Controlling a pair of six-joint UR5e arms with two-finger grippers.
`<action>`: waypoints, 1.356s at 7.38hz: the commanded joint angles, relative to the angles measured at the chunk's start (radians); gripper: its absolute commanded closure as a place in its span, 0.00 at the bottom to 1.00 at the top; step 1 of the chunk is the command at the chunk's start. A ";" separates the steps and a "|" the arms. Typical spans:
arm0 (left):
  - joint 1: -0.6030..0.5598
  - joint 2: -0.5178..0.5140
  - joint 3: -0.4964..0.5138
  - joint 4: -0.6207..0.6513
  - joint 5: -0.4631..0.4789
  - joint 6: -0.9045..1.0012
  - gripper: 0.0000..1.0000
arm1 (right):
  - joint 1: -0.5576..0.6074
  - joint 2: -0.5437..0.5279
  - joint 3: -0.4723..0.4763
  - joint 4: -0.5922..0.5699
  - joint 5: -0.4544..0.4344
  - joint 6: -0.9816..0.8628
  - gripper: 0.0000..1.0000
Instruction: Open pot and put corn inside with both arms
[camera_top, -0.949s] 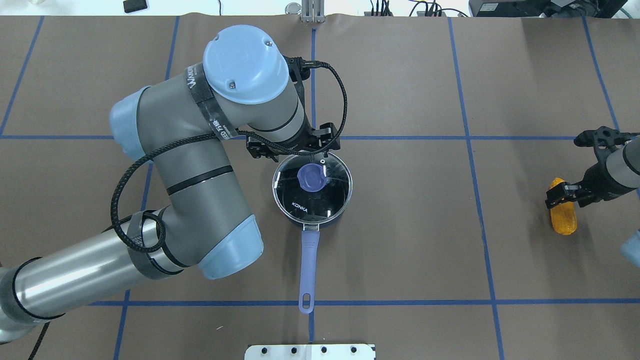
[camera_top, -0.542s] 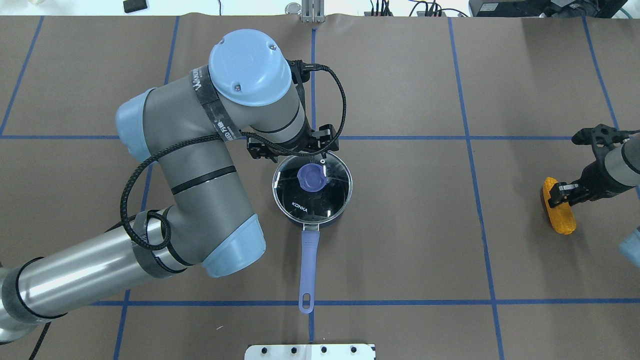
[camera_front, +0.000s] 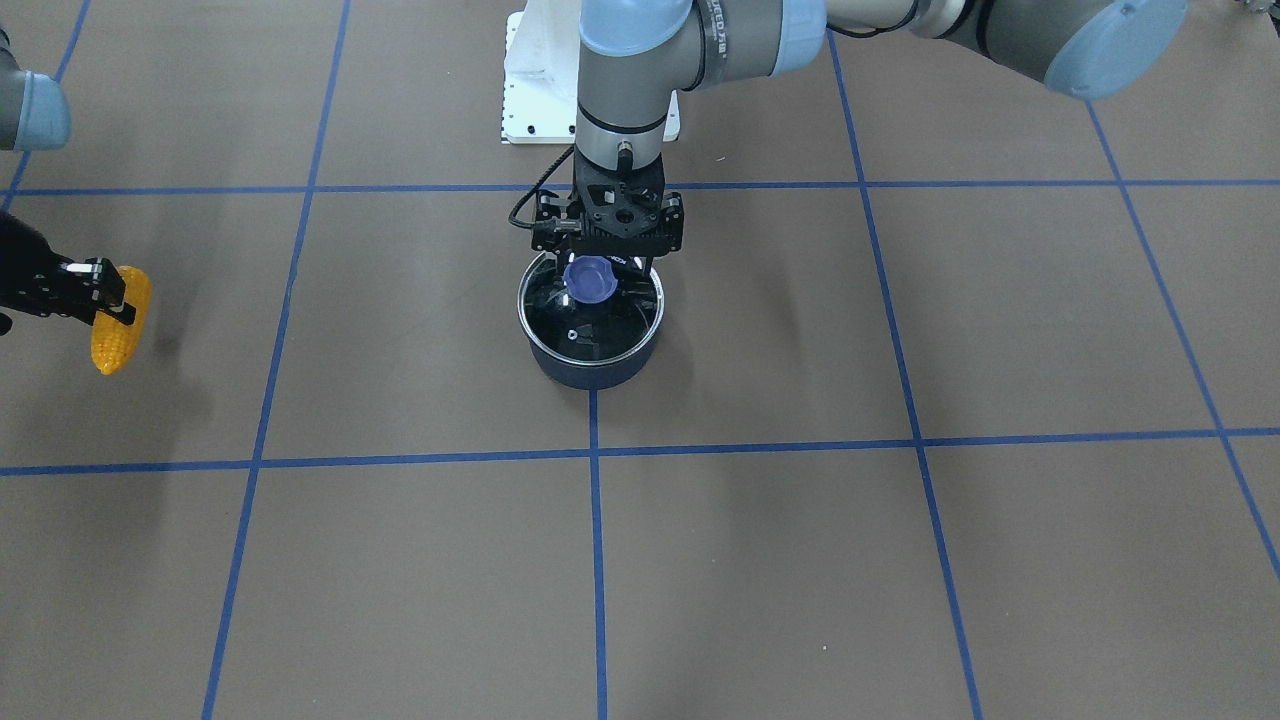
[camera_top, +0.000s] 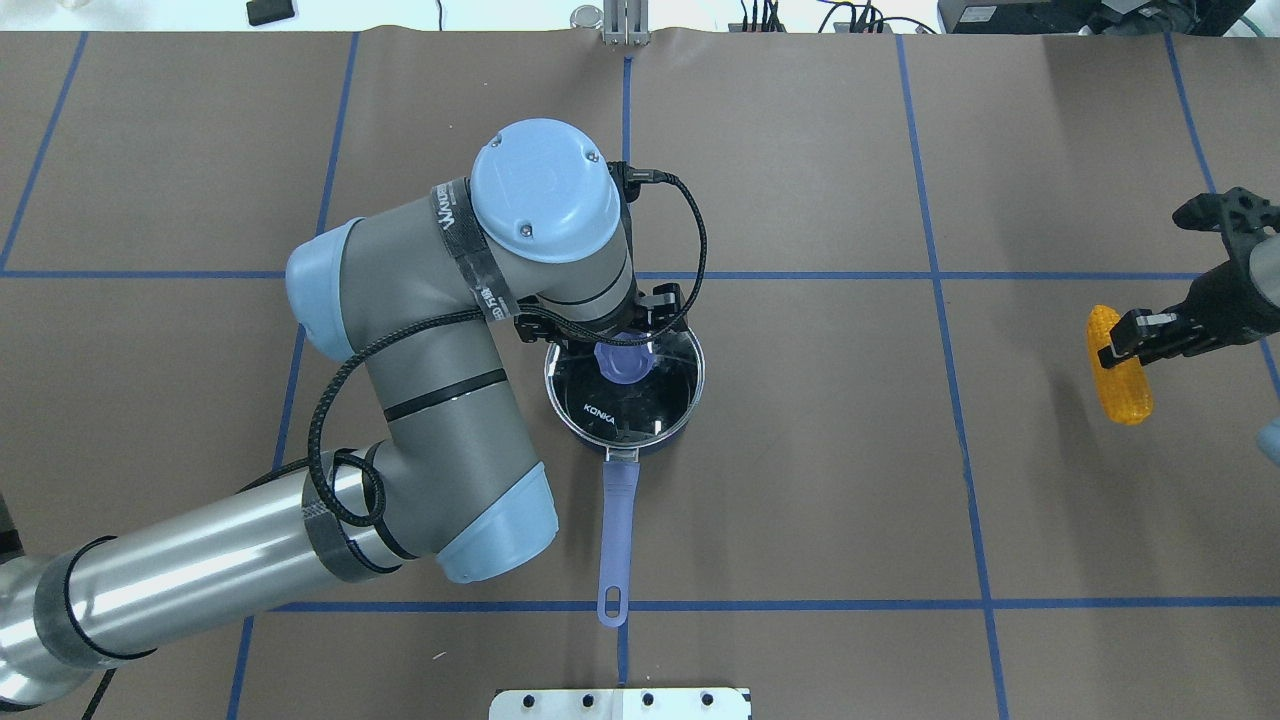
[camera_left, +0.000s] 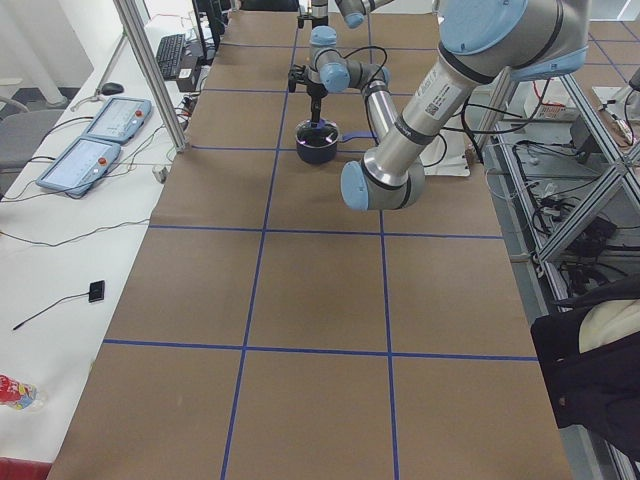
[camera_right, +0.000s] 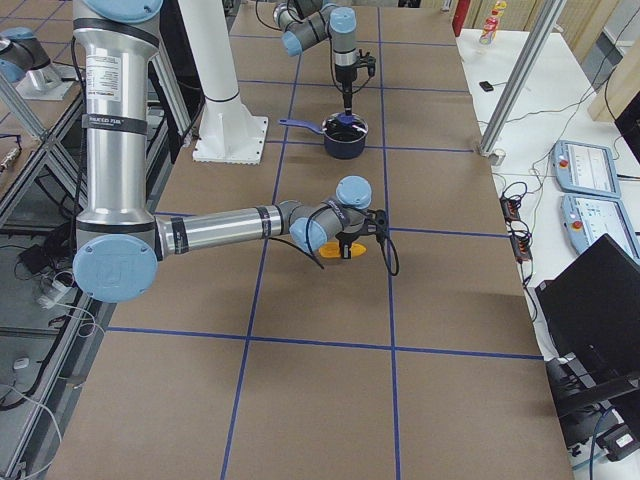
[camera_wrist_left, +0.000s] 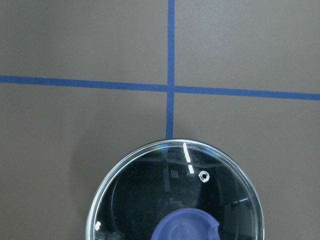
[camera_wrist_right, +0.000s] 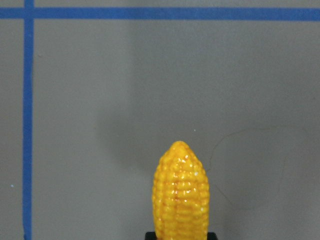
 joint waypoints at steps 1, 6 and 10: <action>0.023 -0.002 0.043 -0.048 0.015 -0.006 0.02 | 0.040 0.021 -0.002 -0.005 0.034 -0.001 0.96; 0.045 -0.017 0.076 -0.062 0.040 -0.008 0.35 | 0.058 0.035 -0.004 -0.008 0.045 0.001 0.96; 0.045 -0.019 0.068 -0.059 0.039 -0.003 0.62 | 0.061 0.046 -0.005 -0.010 0.046 0.010 0.96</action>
